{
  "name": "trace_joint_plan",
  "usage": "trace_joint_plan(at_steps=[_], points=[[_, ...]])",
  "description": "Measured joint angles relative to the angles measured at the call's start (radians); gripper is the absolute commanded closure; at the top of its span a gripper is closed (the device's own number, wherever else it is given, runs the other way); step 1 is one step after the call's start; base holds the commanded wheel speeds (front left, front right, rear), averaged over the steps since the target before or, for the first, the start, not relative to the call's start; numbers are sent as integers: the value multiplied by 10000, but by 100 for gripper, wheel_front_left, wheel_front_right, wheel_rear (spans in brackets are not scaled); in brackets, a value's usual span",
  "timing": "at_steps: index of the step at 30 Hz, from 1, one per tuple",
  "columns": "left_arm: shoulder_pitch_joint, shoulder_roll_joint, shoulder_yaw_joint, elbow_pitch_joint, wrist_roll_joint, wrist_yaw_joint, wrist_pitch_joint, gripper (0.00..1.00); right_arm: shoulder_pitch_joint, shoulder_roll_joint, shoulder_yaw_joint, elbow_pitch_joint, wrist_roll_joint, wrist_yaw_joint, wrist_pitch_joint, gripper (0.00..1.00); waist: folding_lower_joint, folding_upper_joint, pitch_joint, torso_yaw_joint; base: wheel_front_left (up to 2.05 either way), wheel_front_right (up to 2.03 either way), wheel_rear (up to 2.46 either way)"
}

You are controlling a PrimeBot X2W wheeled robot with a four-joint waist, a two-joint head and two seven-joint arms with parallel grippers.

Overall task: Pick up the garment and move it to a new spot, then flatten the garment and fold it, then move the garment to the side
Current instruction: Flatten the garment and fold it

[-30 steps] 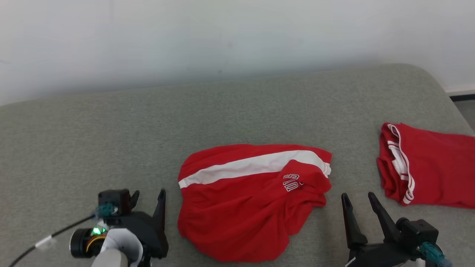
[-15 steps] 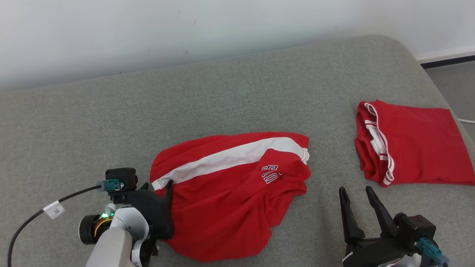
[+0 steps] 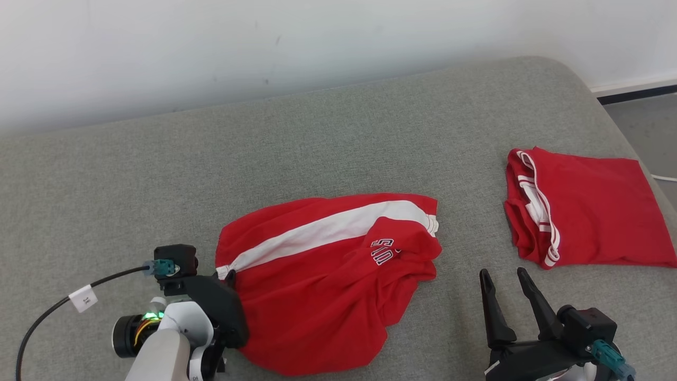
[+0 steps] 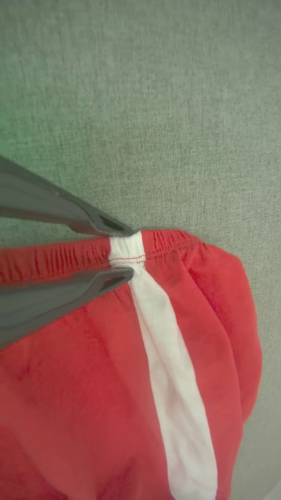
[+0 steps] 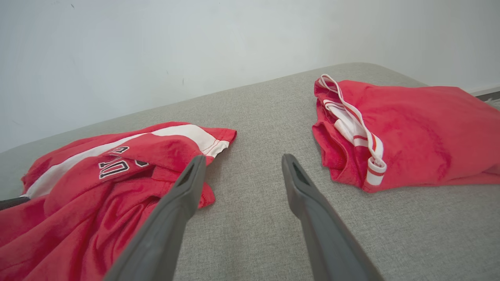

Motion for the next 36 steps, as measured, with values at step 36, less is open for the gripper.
trace_joint_plan(at_steps=[36], points=[[1460,337,-42,-2021,-84,182,-2075,100,-1193,-282,-1181,-1220,288,0,3559,0,0,0,254,575,0,0,0]])
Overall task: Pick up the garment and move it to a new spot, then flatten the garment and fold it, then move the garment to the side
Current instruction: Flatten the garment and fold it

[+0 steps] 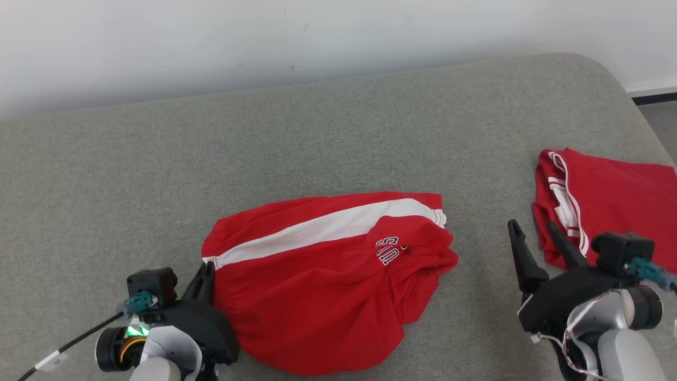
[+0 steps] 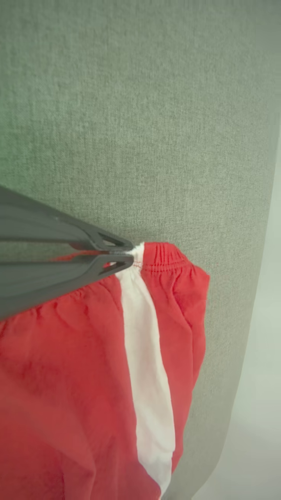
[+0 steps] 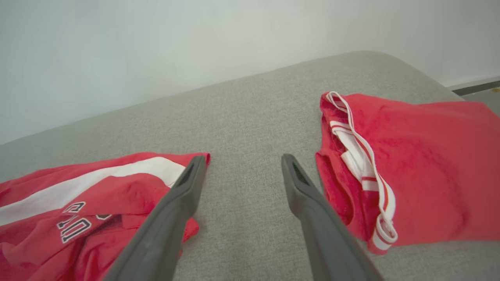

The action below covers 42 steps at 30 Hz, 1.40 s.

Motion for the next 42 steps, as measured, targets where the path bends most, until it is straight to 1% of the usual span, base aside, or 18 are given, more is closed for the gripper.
trace_joint_plan(at_steps=[3,8,10,14,15,20,27,33,36,39,42], points=[[84,-35,-69,-134,19,69,-192,100,-276,107,-207,-144,173,0,1072,0,0,0,132,54,0,0,0],[130,-67,-169,-138,27,75,-291,100,-1129,234,-435,-211,359,0,2313,0,0,0,385,125,0,0,0],[94,-67,-198,-123,27,75,-301,100,-1408,267,-447,-36,523,0,2938,0,0,0,481,145,0,0,0],[-71,-56,-276,-86,27,71,-297,100,-1965,278,-259,681,1352,0,4161,0,1,0,647,174,0,0,0],[-101,-46,-297,-82,29,69,-297,100,-2087,282,-148,840,1576,0,4320,0,1,0,679,188,0,0,0],[-204,-23,-395,23,38,21,-299,100,-2778,293,138,1624,2228,0,4608,0,1,0,762,292,0,0,0],[-254,-12,-560,35,42,-10,-270,100,-3185,290,247,2746,2391,0,4807,0,1,0,724,400,0,0,0],[-256,4,-679,15,40,-21,-240,100,-3596,291,364,3800,3035,0,4617,0,1,0,738,518,0,0,0],[-256,23,-719,-19,40,-19,-213,100,-3861,293,543,4345,3545,0,4475,0,1,0,773,580,0,0,0],[-253,58,-750,-71,35,-19,-186,100,-4285,291,886,4984,4048,0,4100,0,1,0,821,652,0,0,0],[-252,75,-765,-94,10,-15,-184,100,-4544,293,1241,5260,4358,0,3824,0,0,0,847,688,0,0,0]])
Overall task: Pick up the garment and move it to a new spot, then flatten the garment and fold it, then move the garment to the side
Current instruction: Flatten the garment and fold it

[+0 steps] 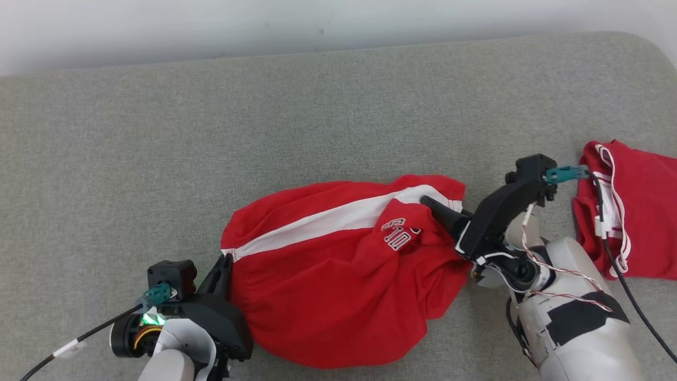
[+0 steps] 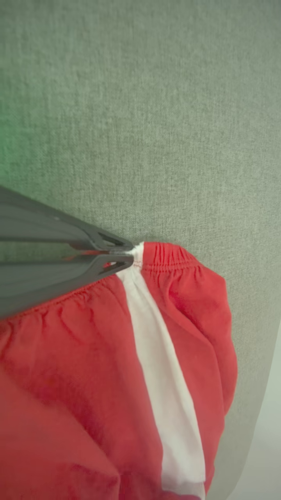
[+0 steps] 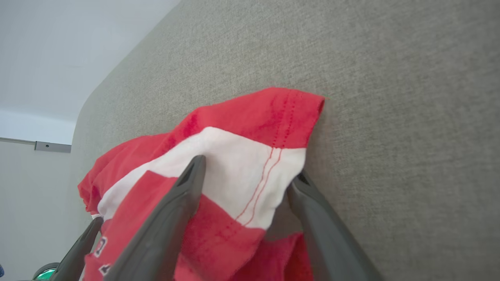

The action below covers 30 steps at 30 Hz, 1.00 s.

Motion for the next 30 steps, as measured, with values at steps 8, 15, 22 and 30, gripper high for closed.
trace_joint_plan(at_steps=[8,15,22,30], points=[[-1,75,-12,-104,-35,84,31,100,-376,-2,765,134,127,0,-696,0,0,0,86,1,0,0,0],[-4,182,-12,-244,-90,171,107,100,-389,0,1154,-301,221,0,-1018,0,0,0,192,-69,0,0,0],[-4,301,-12,-345,-115,190,136,100,-355,-4,1221,-794,221,0,-1195,0,0,0,224,-141,0,0,0],[3,318,-63,-430,-150,274,205,100,-111,0,972,-1016,-155,0,-1233,24,0,-1,174,-164,0,0,0]])
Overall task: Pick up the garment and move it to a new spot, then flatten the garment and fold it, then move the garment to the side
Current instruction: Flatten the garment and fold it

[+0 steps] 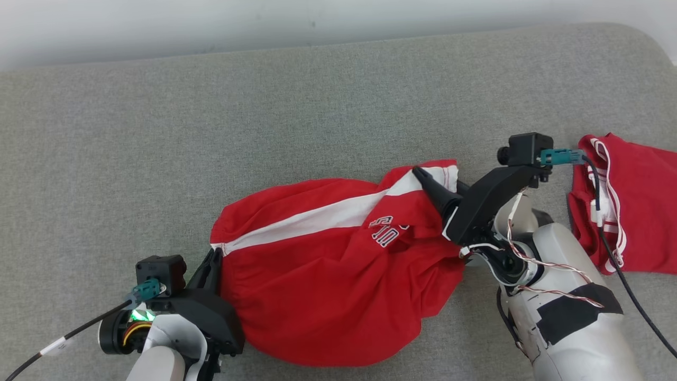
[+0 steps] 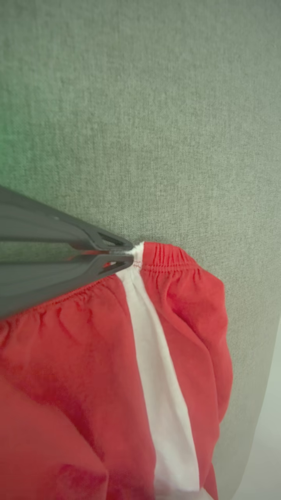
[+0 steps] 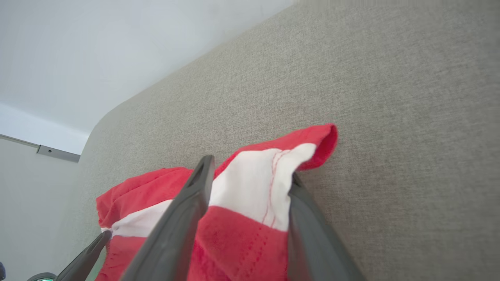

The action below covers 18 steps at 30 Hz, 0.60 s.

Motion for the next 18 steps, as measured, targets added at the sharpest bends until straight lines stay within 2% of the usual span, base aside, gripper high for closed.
trace_joint_plan(at_steps=[3,7,10,11,12,13,14,18], points=[[5,12,-15,-10,-33,21,2,100,51,-2,-259,-138,-462,0,-40,20,0,0,-29,-2,0,0,0],[12,23,-38,-10,-58,50,2,100,340,0,-355,-562,-485,0,146,15,0,0,-66,1,0,0,0],[14,36,-46,-10,-77,77,2,100,477,0,-391,-769,-487,0,385,17,0,0,-74,-6,0,0,0],[14,40,-52,-10,-94,77,2,100,523,0,-405,-779,-510,0,464,24,0,0,-73,-6,0,0,0],[14,42,-61,-8,-107,77,2,100,581,-2,-401,-775,-508,0,550,35,0,0,-73,-1,0,0,0],[14,42,-75,-4,-132,77,2,100,615,-2,-397,-769,-502,-2,564,61,0,0,-73,9,0,0,0],[14,38,-88,4,-148,77,2,100,612,-2,-401,-761,-508,0,606,100,0,0,-77,19,0,0,0],[8,44,-102,13,-211,63,-119,100,604,0,-506,-861,-709,0,424,100,0,0,-128,68,0,0,0]])
